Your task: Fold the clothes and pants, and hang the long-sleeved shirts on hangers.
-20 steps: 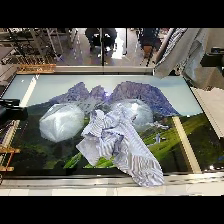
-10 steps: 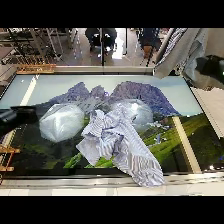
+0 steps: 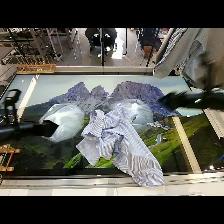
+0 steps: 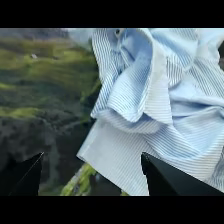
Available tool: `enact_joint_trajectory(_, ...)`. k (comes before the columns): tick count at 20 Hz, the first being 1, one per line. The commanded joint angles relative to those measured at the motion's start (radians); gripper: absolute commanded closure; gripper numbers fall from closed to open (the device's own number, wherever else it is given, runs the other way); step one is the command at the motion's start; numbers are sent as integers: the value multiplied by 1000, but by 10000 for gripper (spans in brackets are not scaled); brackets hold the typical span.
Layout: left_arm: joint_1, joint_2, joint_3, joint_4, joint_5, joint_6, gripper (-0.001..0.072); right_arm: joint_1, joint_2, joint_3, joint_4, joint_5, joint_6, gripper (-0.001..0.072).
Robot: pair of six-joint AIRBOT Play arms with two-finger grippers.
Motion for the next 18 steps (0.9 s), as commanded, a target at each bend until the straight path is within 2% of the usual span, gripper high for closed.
enact_joint_trajectory(1,-14,-212,-8,-204,40,163,61,242,-36,-200,-123,-35,2,178)
enact_joint_trajectory(3,-31,-372,-3,-324,142,296,61,360,-100,-288,-192,-183,89,124)
enact_joint_trajectory(6,-29,-543,30,-387,151,328,61,435,-245,-280,-79,-322,129,124)
enact_joint_trajectory(8,-33,-602,41,-490,151,406,62,460,-348,-233,-38,-392,134,124)
enact_joint_trajectory(10,-60,-636,41,-552,154,472,62,458,-437,-166,-77,-322,142,124)
enact_joint_trajectory(13,-110,-681,41,-574,219,474,61,459,-466,-136,-220,-235,142,128)
enact_joint_trajectory(15,-142,-715,42,-660,300,473,62,459,-466,-136,-288,-220,149,147)
enact_joint_trajectory(16,-155,-733,42,-730,335,472,85,459,-466,-136,-308,-222,152,147)
enact_joint_trajectory(17,-166,-748,42,-805,353,474,159,459,-467,-136,-322,-224,155,178)
enact_joint_trajectory(18,-175,-761,42,-880,356,474,349,459,-467,-136,-328,-225,155,344)
